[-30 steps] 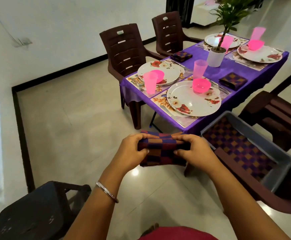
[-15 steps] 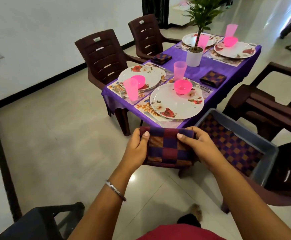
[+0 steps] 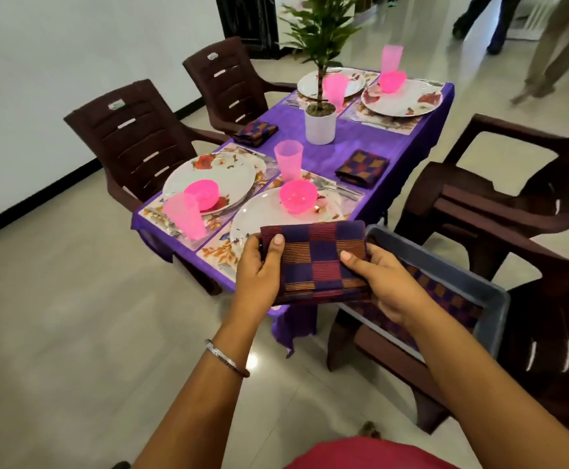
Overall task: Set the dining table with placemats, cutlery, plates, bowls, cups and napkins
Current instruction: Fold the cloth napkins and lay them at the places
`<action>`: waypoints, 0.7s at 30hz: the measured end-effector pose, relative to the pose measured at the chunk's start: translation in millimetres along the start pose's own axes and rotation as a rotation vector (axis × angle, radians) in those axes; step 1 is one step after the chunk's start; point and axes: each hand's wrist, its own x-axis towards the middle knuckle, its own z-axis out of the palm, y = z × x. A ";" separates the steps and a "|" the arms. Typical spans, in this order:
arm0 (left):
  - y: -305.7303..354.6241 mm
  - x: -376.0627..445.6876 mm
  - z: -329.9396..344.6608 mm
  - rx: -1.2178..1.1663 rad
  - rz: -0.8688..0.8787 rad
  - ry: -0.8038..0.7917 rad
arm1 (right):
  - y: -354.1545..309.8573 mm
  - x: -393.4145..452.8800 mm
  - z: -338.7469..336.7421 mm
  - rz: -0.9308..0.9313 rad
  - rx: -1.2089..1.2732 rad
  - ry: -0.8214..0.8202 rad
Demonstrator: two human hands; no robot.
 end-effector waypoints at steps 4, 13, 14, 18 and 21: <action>4.8 11.8 42.2 -0.040 -0.049 -0.109 | -11.9 16.1 -31.8 -0.086 0.026 0.112; 13.1 57.1 110.5 -0.026 -0.023 -0.208 | -28.5 42.6 -88.8 -0.036 0.092 0.192; 12.9 67.7 115.7 -0.021 -0.007 -0.231 | -33.5 48.4 -94.6 -0.037 0.097 0.189; 19.7 114.4 132.4 -0.210 -0.104 -0.366 | -65.0 74.9 -122.7 -0.084 -0.018 0.220; 34.4 166.0 146.1 -0.306 -0.209 -0.489 | -98.1 104.9 -147.0 -0.082 -0.182 0.263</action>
